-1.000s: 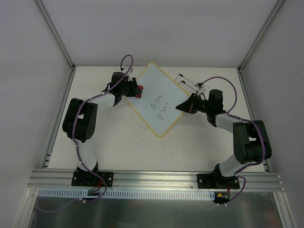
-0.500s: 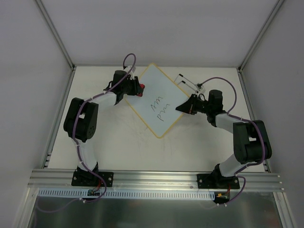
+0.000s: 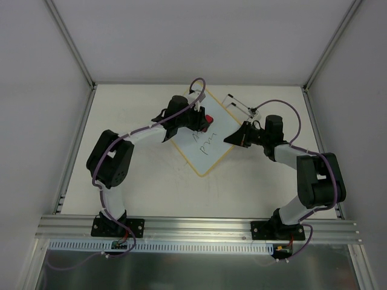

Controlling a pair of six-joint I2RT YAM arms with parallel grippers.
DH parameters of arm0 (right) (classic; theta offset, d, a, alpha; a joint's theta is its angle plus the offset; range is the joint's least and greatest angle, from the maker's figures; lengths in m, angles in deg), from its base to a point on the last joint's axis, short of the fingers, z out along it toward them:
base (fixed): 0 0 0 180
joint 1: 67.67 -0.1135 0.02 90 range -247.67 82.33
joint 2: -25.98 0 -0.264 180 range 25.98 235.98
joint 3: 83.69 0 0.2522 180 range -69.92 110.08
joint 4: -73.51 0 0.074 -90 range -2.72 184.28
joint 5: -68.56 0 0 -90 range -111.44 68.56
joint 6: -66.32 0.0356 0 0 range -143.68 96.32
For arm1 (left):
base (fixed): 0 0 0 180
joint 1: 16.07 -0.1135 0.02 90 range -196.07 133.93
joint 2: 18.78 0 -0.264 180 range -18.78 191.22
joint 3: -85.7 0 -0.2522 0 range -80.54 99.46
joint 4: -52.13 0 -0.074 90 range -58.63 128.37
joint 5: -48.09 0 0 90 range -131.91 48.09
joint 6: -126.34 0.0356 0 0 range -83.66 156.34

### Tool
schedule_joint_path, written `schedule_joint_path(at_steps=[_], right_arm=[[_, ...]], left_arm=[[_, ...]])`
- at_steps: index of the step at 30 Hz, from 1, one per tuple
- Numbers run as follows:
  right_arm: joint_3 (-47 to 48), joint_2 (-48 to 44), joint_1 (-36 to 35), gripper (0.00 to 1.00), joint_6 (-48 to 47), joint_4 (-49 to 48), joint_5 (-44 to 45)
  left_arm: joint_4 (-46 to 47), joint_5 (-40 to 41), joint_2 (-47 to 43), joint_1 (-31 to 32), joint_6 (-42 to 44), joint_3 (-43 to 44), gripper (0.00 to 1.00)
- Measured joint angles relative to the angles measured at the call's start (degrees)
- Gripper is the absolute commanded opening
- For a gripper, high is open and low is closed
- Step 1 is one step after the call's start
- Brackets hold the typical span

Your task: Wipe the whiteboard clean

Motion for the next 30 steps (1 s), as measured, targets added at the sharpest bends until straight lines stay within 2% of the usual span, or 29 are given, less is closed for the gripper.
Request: schedule_joint_path(at_steps=[6,16,30], right_arm=[[0.0,0.0,0.0,0.00,-0.1,0.2,0.0],[0.0,0.0,-0.2,0.00,-0.5,0.2,-0.5],[0.6,0.0,-0.5,0.00,-1.0,0.7,-0.8]], left_arm=[[0.7,-0.3,-1.0,3.0,0.2,-1.3,0.00],[1.3,1.7,-2.6,2.9,-0.4,-3.2,0.00],[2.2,1.2,-4.6,-5.5,-3.7,-10.1,0.00]])
